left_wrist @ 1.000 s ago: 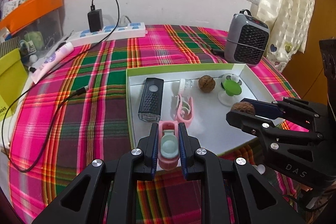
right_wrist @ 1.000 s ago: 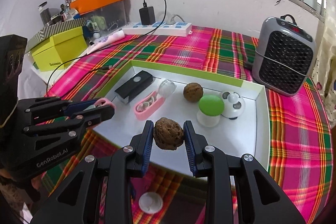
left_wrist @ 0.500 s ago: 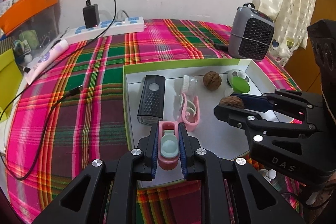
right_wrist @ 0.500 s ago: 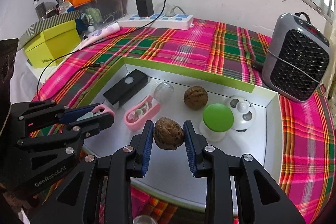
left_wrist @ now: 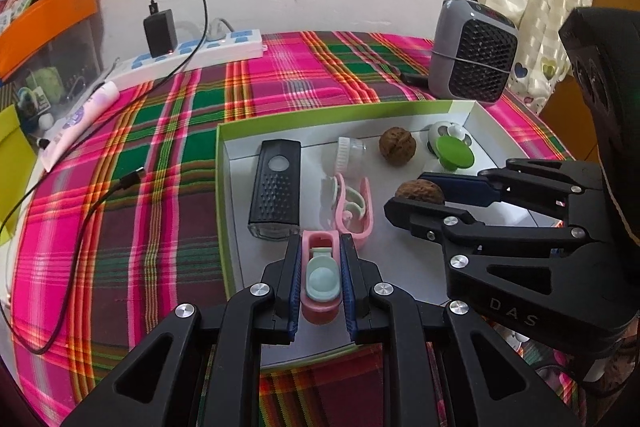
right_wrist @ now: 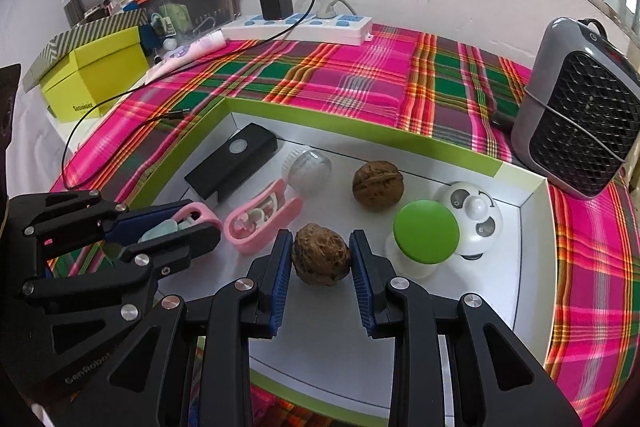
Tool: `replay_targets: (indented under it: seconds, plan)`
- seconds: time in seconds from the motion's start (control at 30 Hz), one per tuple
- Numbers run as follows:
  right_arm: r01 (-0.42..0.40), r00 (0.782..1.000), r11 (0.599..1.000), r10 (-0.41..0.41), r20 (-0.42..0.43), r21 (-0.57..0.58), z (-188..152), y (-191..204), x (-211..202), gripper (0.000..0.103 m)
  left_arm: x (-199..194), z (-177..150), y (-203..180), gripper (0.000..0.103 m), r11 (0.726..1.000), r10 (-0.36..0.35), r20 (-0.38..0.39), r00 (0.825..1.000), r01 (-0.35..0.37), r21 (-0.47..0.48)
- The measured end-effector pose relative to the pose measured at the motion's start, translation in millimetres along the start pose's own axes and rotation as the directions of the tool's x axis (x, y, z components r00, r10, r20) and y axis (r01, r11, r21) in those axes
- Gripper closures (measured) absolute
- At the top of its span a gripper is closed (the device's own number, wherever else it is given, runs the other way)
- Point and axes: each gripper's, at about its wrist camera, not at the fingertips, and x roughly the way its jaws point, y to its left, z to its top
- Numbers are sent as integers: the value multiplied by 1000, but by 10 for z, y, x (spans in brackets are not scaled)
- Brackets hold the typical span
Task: Organize objects
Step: 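Lower and open the right tool to drop the walnut while the left tool releases the pink case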
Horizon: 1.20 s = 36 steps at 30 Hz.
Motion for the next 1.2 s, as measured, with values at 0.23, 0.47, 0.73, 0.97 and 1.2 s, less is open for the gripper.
replay_targets:
  seconds: [0.23,0.47,0.73,0.97,1.2]
  plan:
    - [2,1000,1000,-2,-3,5,0,4,18,72,3,0,-3,87,1000,7,2,1000,-7,5]
    - [-4,1000,1000,4,-1,-4,7,14,29,72,3,1,5,87,1000,7,3,1000,-7,5]
    - [-2,1000,1000,2,6,-5,12,13,21,72,5,2,1,87,1000,8,2,1000,-8,8]
    - [-2,1000,1000,2,18,-1,16,-2,-4,72,2,0,-5,85,1000,3,0,1000,-3,9]
    - [0,1000,1000,0,21,-4,-4,12,-29,72,-15,-20,-33,79,1000,1,2,1000,-1,11]
